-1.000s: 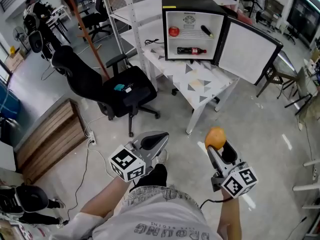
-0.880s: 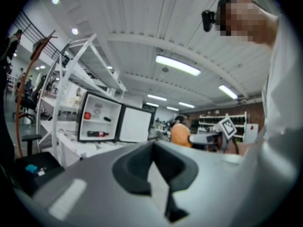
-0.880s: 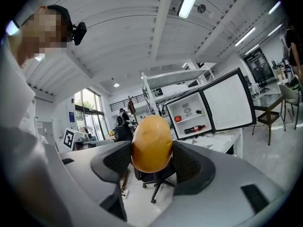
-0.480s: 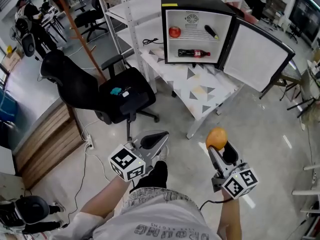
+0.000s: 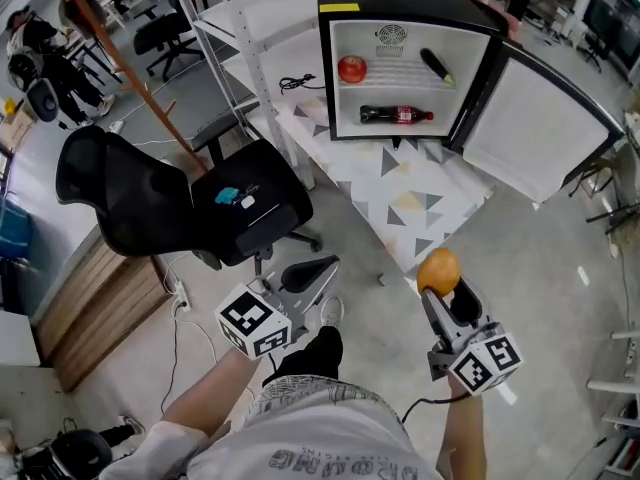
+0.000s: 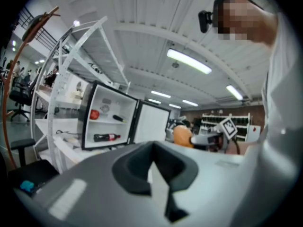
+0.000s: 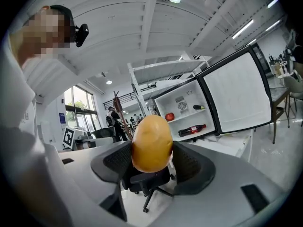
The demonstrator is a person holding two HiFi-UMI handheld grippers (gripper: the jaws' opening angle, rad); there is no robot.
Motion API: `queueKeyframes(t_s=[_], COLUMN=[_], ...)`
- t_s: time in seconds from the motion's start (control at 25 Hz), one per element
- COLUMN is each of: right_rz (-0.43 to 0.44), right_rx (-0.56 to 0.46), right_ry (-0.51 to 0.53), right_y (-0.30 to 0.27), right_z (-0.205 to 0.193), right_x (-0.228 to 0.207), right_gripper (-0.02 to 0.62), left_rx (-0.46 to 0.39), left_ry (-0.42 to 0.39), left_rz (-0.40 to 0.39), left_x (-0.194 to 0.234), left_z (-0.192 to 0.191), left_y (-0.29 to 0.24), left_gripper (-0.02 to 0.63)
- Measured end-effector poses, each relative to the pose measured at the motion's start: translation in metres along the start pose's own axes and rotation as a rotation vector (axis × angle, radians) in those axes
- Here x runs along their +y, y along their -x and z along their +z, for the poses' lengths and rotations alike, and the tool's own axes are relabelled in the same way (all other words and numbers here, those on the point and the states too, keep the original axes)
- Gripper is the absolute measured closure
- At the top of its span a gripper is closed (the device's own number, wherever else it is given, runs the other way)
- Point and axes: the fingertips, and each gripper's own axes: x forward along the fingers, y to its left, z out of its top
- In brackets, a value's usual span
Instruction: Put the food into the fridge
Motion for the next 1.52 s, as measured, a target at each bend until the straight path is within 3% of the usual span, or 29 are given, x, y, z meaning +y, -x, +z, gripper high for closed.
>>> queueKeyframes(t_s=[0.68, 1.52], right_rz=[-0.059, -0.078], right_rx=[0.033, 0.008], right_ry=[0.002, 0.044], right_y=[-0.150, -0.210], right_z=[0.052, 0.094], right_x=[-0.049, -0.073], right_gripper=[0.331, 0.331], left_rx=[0.028, -0.021], left_ry=[-0.019, -0.046], left_rz=[-0.036, -0.054], left_x=[0.155, 0.205], left_z=[0.043, 0.079], left_y=[-0.066, -0.100], left_gripper=[0.598, 0.598])
